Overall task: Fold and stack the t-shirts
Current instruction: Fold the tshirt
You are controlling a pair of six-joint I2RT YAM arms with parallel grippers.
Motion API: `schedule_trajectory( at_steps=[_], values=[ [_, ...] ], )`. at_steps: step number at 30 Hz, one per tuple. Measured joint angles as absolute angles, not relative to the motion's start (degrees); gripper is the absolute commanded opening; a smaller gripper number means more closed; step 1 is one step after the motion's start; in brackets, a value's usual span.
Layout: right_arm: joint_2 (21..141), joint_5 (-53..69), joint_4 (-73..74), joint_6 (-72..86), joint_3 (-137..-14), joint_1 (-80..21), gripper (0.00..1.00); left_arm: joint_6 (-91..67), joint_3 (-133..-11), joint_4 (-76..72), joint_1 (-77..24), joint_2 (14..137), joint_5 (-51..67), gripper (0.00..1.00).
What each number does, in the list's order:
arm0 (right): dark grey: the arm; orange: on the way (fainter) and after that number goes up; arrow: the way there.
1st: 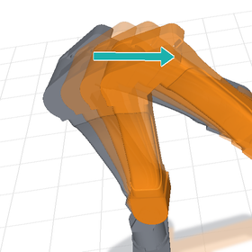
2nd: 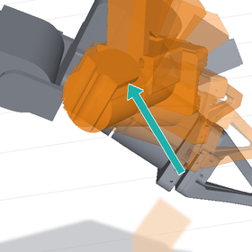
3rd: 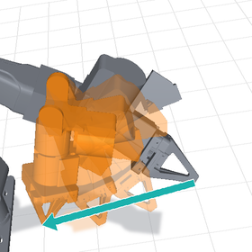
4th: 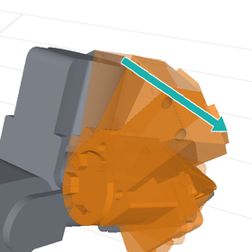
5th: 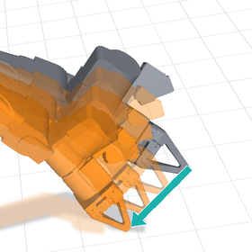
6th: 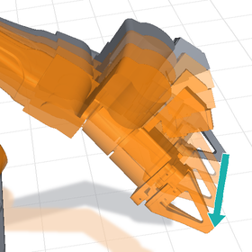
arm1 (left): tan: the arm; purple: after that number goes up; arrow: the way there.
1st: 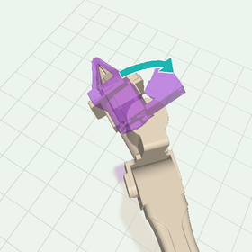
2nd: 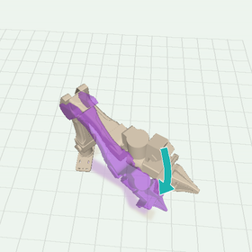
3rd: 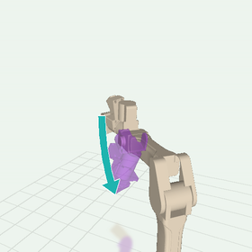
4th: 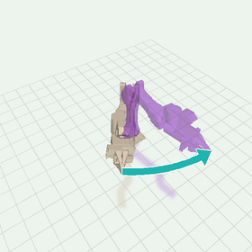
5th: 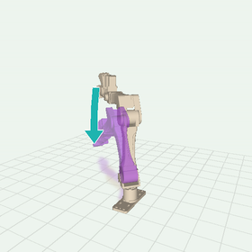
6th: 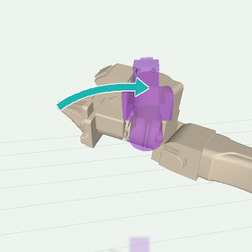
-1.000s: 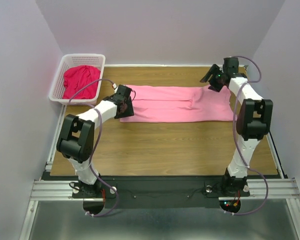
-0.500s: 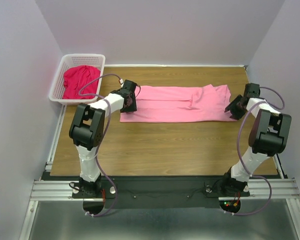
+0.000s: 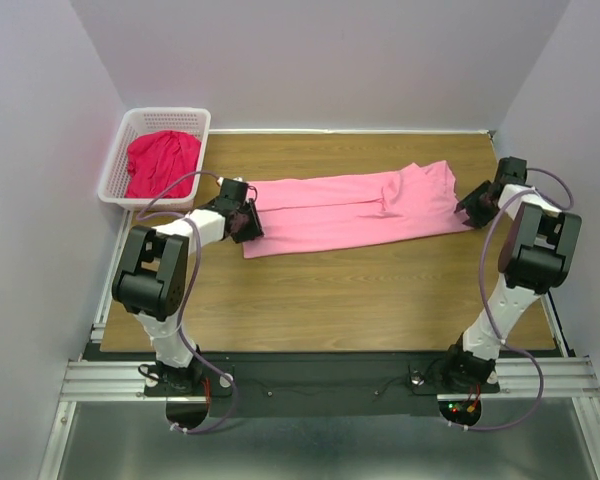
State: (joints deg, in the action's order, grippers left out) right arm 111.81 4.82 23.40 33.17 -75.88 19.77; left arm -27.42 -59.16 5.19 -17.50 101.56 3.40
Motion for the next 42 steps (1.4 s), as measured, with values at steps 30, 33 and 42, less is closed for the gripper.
schedule_trajectory(
  at_steps=[30,33,42],
  values=[
    [117.6,-11.4,20.5,10.4,-94.3,-14.7,0.29,-31.9,-53.5,11.5,-25.3,81.8,-2.3,0.8],
    [119.9,-12.7,20.5,10.3,-94.4,-14.4,0.28,-31.9,-53.5,11.6,-25.3,81.9,-2.3,0.8],
    [124.9,-16.2,20.0,10.3,-97.2,-14.3,0.28,-32.0,-53.4,11.6,-25.3,82.5,-1.7,0.8]
  ],
)
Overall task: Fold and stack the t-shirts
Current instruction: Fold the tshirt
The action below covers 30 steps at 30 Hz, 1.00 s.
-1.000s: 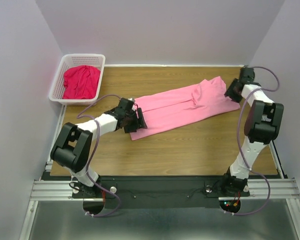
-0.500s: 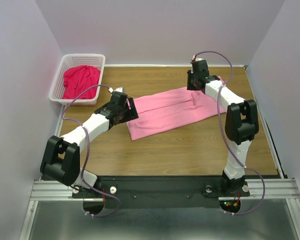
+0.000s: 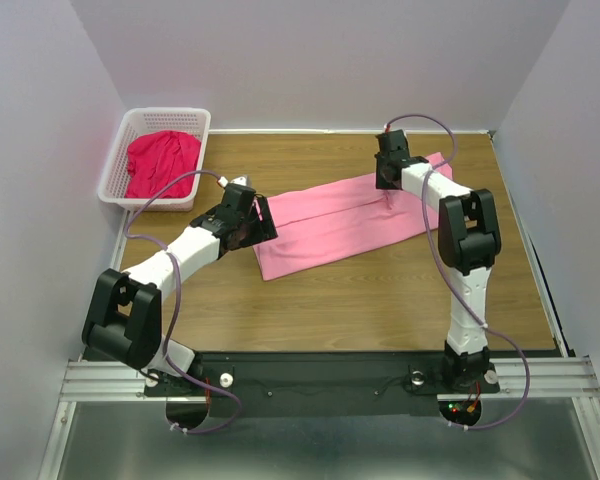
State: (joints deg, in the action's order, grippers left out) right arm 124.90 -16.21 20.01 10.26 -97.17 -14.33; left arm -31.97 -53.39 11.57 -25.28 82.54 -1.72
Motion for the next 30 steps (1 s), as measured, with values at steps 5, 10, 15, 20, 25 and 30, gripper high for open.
schedule_trajectory(
  at_steps=[5,10,15,20,25,30],
  values=[
    [127.0,-18.0,19.6,10.3,-98.8,-14.3,0.23,-32.0,-53.3,11.6,-25.3,82.5,-1.5,0.79],
    [128.4,-18.4,19.2,10.3,-99.5,-14.3,0.03,-32.0,-52.9,11.6,-25.3,82.5,-0.7,0.79],
    [128.4,-18.2,19.1,10.3,-99.5,-14.3,0.01,-32.0,-52.9,11.6,-25.3,82.5,-0.5,0.79],
    [128.0,-16.8,18.8,9.8,-99.3,-14.3,0.01,-32.0,-52.9,11.6,-25.3,82.7,-0.4,0.79],
    [126.5,-14.1,18.7,9.0,-98.5,-14.3,0.06,-32.0,-52.9,11.4,-25.3,83.4,-0.4,0.79],
    [126.2,-10.2,18.3,8.4,-98.3,-14.4,0.16,-31.6,-52.9,11.4,-25.3,84.4,-0.4,0.79]
  ],
)
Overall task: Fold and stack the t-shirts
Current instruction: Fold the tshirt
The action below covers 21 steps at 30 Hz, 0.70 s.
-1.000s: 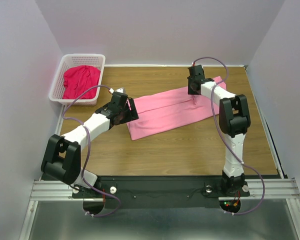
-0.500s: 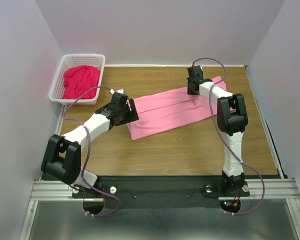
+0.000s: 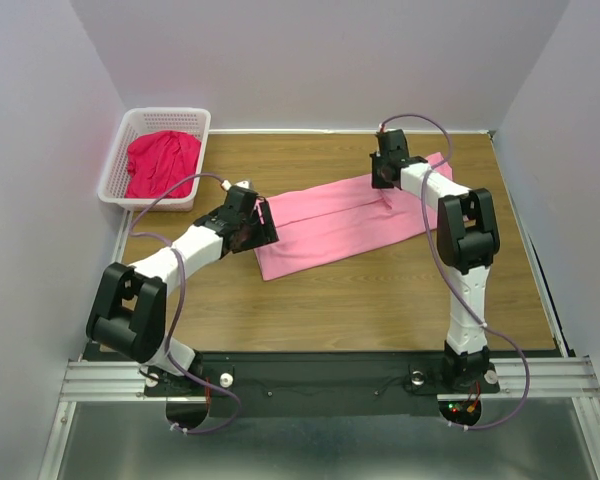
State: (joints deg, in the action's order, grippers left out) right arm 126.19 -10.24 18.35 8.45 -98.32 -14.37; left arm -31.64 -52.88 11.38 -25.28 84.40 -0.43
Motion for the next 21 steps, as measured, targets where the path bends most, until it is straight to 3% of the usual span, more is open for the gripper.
schedule_trajectory(
  at_steps=[1,4,8,14,16,21],
  values=[
    [126.1,-9.5,18.2,8.4,-98.0,-14.4,0.2,-31.5,-52.9,11.4,-25.3,84.7,-0.4,0.79],
    [125.6,-6.3,17.9,8.4,-96.8,-14.4,0.45,-30.9,-53.0,11.4,-25.3,85.8,-0.4,0.79],
    [122.1,-5.5,18.0,8.9,-93.1,-14.3,0.61,-29.1,-55.6,11.9,-25.3,88.4,-0.9,0.8],
    [109.8,-7.9,19.0,11.4,-86.5,-12.3,0.63,-25.0,-64.9,12.0,-24.2,94.9,-2.9,0.79],
    [105.6,-8.5,18.9,14.0,-84.3,-9.0,0.62,-22.8,-69.9,12.3,-23.5,98.7,-4.1,0.7],
    [102.0,-8.4,19.1,20.7,-80.0,0.9,0.57,-17.9,-78.8,11.8,-22.7,107.7,-7.0,0.6]
  ],
)
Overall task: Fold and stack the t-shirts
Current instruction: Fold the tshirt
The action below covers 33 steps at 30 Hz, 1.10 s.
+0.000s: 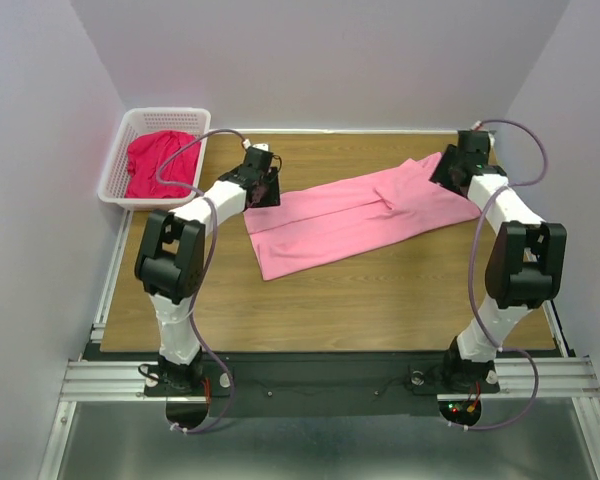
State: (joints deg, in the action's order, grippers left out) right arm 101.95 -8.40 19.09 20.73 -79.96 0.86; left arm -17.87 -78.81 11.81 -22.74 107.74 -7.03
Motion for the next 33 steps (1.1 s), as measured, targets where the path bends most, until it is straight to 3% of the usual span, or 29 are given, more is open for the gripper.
schedule_trajectory(
  at_steps=[8,16,25,33],
  values=[
    [105.7,-9.1,21.9,25.5,-77.1,5.9,0.55,-14.9,-85.9,14.2,-22.7,119.6,-8.1,0.48],
    [115.6,-8.7,22.3,25.4,-81.7,5.5,0.55,-19.9,-79.2,11.3,-21.9,115.5,-6.5,0.42],
    [130.9,1.2,22.3,21.6,-103.9,5.5,0.56,-31.2,-57.1,4.8,-22.2,100.1,2.8,0.42],
    [146.6,11.1,21.4,22.0,-128.1,4.7,0.65,-42.3,-50.1,-1.3,-35.3,96.9,10.1,0.5]
  ],
)
